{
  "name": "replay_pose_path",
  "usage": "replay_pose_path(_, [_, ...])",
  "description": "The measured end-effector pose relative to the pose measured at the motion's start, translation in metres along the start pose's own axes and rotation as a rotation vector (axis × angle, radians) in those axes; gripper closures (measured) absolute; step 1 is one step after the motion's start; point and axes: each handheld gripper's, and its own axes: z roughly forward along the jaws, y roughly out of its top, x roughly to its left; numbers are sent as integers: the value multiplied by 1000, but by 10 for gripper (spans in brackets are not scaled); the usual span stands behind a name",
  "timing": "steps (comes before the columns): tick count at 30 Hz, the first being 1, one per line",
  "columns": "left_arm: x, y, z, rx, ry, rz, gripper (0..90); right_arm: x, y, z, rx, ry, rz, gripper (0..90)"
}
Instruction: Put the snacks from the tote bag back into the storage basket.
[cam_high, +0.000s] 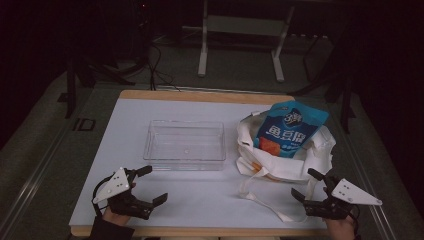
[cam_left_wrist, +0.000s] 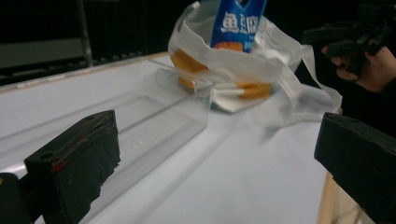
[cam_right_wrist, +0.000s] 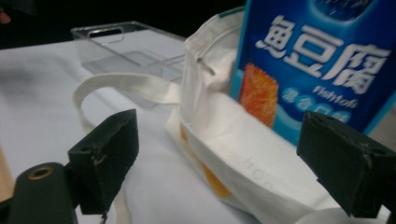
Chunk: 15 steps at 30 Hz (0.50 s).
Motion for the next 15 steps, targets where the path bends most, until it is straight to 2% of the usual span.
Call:
replay_pose_path(1, [0, 0, 0, 0, 0, 0, 4, 0, 0, 0, 0, 0, 0, 130])
replay_pose_path(2, [1, -1, -1, 8, 0, -5, 4, 1, 1, 2, 26, -5, -14, 130])
replay_pose_path(3, [4, -2, -2, -8, -11, -12, 4, 2, 2, 4, 29, -6, -16, 130])
replay_pose_path(5, [5, -2, -2, -2, -19, -23, 4, 3, 2, 4, 28, -1, -16, 130])
replay_pose_path(10, [3, 6, 3, 20, -61, -44, 4, 5, 10, 0, 11, 74, -31, 125])
replay_pose_path(12, [-2, 13, 8, 24, -69, -39, 4, 3, 16, -3, 10, 68, -33, 125])
replay_pose_path(14, [-5, 21, 13, 31, -87, -10, 4, -1, 24, -9, -18, 102, -22, 125])
replay_pose_path(15, [-6, 25, 15, 37, -96, -7, 4, -3, 27, -10, -19, 105, -21, 116])
